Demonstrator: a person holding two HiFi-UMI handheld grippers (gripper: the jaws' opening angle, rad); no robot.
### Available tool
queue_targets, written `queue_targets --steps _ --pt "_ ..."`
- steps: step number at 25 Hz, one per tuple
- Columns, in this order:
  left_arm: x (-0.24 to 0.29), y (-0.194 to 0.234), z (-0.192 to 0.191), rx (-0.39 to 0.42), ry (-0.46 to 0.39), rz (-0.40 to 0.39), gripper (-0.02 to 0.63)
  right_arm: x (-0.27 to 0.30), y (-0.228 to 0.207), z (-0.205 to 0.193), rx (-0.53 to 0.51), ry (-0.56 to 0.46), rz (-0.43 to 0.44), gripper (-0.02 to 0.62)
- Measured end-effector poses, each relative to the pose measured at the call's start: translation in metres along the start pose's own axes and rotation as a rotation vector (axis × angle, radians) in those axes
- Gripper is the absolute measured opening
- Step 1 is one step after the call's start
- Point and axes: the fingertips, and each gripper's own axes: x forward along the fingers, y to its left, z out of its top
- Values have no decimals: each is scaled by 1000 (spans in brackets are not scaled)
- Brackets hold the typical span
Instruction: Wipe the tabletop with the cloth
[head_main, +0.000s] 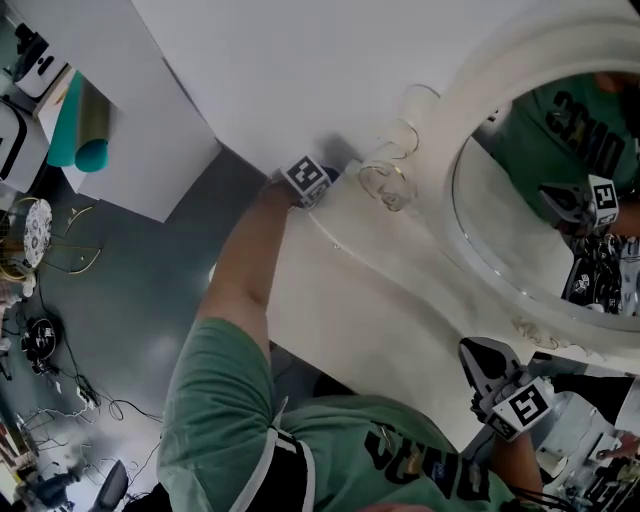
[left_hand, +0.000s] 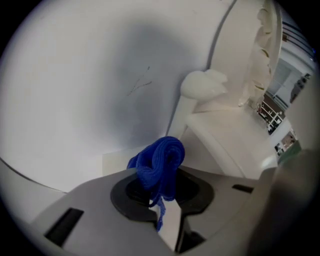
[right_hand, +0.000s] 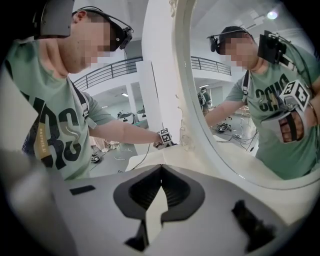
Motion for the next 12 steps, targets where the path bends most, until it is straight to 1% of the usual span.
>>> queue_targets --steps 3,5,8,12 --pt "-12 -19 -29 2 13 -42 87 3 6 0 -17 -3 24 12" --pt "-27 -35 -59 4 26 -64 87 8 12 3 -30 -9 49 12" --pt "-57 -64 -119 -28 42 -88 86 14 26 11 -69 -26 104 12" --pt "-103 -111 -212 -110 61 -93 87 17 48 18 -115 -43 164 12"
